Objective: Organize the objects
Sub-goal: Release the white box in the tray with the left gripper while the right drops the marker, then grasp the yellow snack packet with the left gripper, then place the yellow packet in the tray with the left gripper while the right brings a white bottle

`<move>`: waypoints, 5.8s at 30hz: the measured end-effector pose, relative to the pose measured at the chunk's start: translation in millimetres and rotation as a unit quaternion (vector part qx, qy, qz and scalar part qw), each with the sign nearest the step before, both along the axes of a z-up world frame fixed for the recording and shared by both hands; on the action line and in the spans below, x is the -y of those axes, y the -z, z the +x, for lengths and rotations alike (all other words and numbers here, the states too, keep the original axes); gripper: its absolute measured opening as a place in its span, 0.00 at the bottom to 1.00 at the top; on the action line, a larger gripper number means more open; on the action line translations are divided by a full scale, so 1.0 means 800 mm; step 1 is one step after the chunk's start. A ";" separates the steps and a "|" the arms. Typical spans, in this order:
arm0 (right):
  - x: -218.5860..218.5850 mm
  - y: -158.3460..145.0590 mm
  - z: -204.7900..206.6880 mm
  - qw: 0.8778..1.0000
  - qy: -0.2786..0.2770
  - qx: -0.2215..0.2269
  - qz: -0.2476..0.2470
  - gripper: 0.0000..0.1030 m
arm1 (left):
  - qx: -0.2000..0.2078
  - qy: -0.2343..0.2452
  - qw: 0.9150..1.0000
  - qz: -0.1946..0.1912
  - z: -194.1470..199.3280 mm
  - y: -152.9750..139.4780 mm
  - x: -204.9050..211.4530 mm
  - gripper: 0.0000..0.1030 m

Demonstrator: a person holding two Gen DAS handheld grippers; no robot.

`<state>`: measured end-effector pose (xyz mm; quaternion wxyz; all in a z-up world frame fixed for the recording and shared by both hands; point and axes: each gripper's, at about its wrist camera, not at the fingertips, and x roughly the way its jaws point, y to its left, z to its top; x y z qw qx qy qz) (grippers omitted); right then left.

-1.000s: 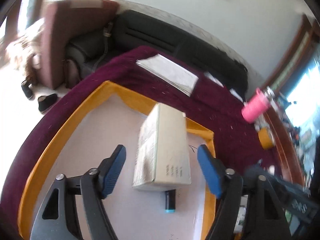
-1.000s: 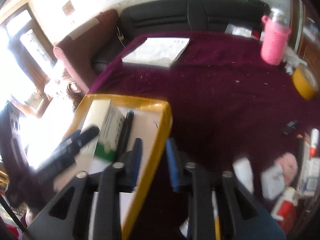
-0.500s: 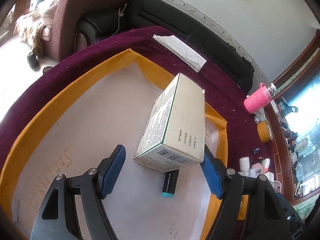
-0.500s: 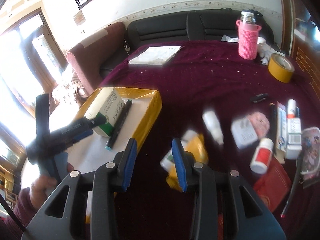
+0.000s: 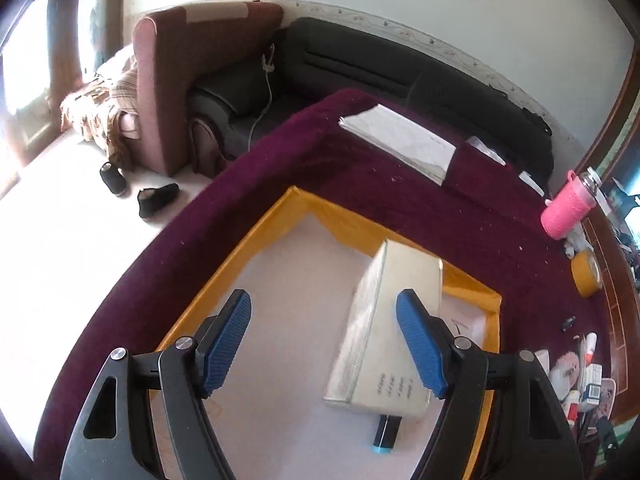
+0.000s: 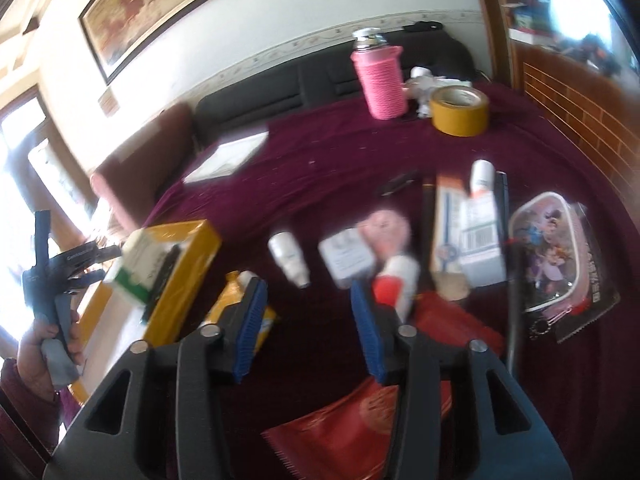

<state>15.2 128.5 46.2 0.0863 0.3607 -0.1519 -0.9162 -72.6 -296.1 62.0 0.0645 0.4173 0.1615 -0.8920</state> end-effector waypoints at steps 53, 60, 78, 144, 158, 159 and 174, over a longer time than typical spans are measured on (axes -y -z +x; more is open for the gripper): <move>-0.021 0.035 -0.011 0.999 0.023 -0.012 0.040 0.42 | 0.022 -0.041 0.981 -0.186 0.013 -0.014 -0.017 0.78; -0.016 0.035 -0.012 0.998 0.022 -0.014 0.052 0.42 | 0.049 0.061 0.984 -0.158 -0.016 0.019 -0.049 0.78; -0.031 0.033 -0.014 0.998 0.047 -0.012 0.042 0.48 | -0.051 0.274 0.955 -0.105 0.053 -0.060 -0.220 0.83; 0.194 -0.034 -0.087 0.975 -0.154 0.133 -0.090 0.31 | -0.050 0.176 0.983 -0.005 0.083 -0.033 -0.006 0.23; 0.319 0.026 -0.151 0.968 -0.180 0.166 -0.054 0.31 | 0.024 0.152 0.988 -0.014 -0.021 0.050 -0.001 0.23; 0.324 0.027 -0.155 0.969 -0.182 0.161 -0.040 0.32 | 0.029 0.146 0.989 -0.011 -0.023 0.054 0.001 0.24; 0.289 -0.029 -0.124 0.982 -0.175 0.076 0.006 0.37 | 0.010 0.114 0.993 0.016 -0.008 0.015 0.006 0.67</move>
